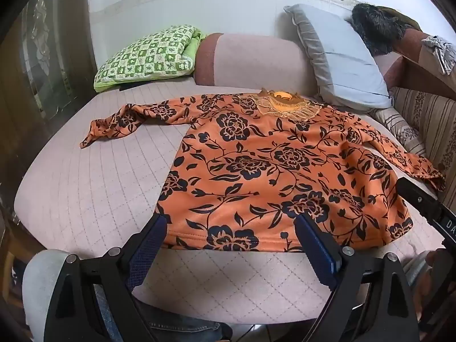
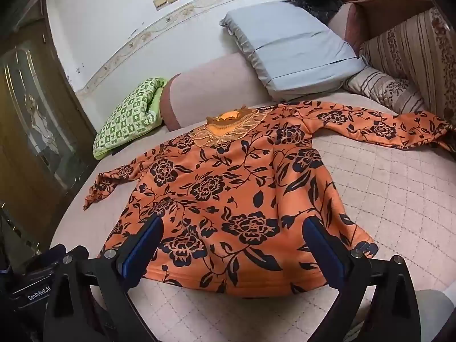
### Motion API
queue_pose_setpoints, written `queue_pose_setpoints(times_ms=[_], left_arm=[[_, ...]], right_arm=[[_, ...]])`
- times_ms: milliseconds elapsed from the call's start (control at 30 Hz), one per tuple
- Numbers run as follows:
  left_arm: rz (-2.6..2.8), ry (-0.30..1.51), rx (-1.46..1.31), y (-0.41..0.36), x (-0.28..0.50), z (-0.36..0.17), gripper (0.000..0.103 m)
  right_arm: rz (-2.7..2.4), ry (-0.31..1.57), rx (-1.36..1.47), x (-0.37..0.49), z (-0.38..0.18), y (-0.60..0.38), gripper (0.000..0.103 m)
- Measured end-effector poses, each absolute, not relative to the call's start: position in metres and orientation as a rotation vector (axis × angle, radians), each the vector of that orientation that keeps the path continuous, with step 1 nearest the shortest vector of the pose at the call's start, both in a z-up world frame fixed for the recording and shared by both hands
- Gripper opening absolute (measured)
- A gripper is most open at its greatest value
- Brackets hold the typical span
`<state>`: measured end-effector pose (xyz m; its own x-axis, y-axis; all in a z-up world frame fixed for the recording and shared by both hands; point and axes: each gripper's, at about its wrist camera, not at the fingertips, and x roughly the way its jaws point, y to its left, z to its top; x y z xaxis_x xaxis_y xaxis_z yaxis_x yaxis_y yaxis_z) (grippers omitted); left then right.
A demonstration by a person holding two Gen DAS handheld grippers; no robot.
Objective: Fold small clothes
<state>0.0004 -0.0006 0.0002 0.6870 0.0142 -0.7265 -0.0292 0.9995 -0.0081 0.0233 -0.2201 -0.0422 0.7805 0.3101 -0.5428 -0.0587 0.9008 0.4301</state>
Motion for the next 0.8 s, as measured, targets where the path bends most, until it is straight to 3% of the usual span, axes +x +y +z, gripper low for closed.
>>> queue_pose_setpoints(times_ms=[467, 800], left_arm=[[0.018, 0.806, -0.021, 0.004, 0.000, -0.007, 0.092], [-0.011, 0.794, -0.022, -0.001, -0.003, -0.009, 0.092]], right_arm=[[0.218, 0.642, 0.402, 0.022, -0.043, -0.219, 0.098], [0.256, 0.636, 0.406, 0.021, -0.041, -0.219, 0.092]])
